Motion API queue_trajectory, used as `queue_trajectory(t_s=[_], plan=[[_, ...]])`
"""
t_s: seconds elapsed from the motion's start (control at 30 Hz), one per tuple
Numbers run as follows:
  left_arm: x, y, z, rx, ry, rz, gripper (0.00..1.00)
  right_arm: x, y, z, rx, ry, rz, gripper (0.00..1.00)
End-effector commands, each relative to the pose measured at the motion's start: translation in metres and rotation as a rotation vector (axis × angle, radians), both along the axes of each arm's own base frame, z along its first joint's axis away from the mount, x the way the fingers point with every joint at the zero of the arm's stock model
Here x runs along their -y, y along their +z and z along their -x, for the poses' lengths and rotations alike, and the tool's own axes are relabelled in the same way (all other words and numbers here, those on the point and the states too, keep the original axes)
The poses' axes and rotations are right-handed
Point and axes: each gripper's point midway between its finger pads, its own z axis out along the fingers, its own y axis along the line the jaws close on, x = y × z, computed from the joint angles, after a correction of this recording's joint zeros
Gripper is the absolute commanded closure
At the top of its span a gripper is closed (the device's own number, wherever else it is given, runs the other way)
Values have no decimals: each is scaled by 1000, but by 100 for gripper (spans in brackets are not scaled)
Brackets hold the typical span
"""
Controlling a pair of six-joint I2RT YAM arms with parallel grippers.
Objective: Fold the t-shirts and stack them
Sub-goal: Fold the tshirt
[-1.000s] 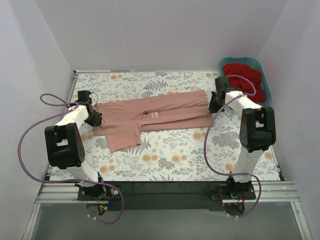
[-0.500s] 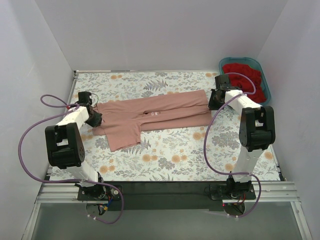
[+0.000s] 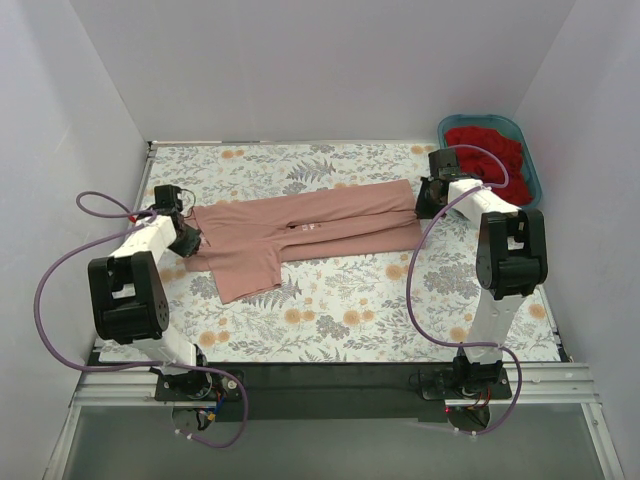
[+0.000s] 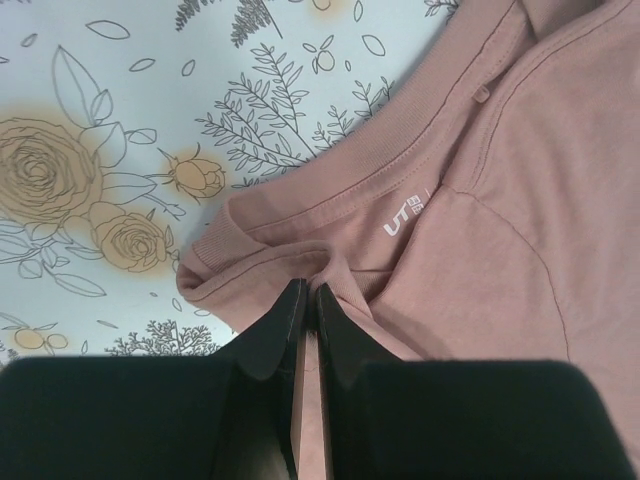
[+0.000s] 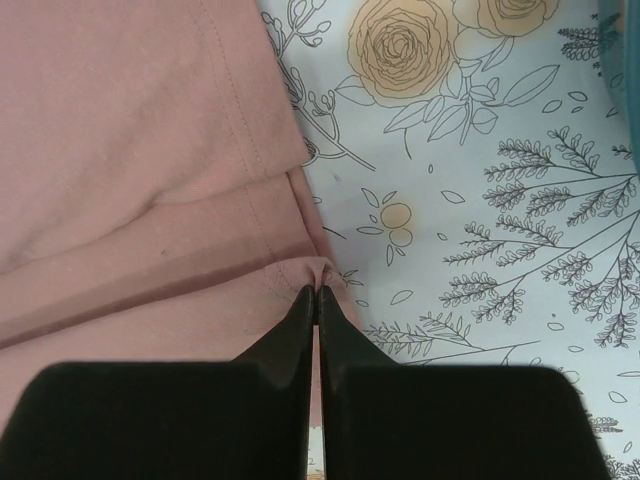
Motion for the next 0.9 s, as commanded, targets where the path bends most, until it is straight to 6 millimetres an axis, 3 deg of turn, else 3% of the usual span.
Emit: queue_trajectory(t_s=[0.0,0.17,0.43,0.5,0.6,0.63,0.67,0.7,0.87], plan=[[-22,24,7,34,67,-91,100,4,20,-23,89,-9,7,99],[-28,25,16,15,81,-116,100,2,17,-27,88,1,1,99],[-24,6,18,-14,74,-83,99,-7,5,-29,70,34,-37,98],[-21,4,16,-12,66,-71,93,-11,4,-30,67,48,-50,95],[-19,9,11,14,46,-62,78,-14,8,-33,78,65,-61,82],[-19,14,9,26,42,-66,74,-15,14,-34,92,73,-59,71],[-20,23,5,50,38,-72,69,-16,18,-34,102,78,-58,67],[-21,29,5,61,31,-79,56,-16,27,-35,122,82,-58,58],[-21,64,6,130,-1,-107,32,-31,60,-24,183,127,-86,40]])
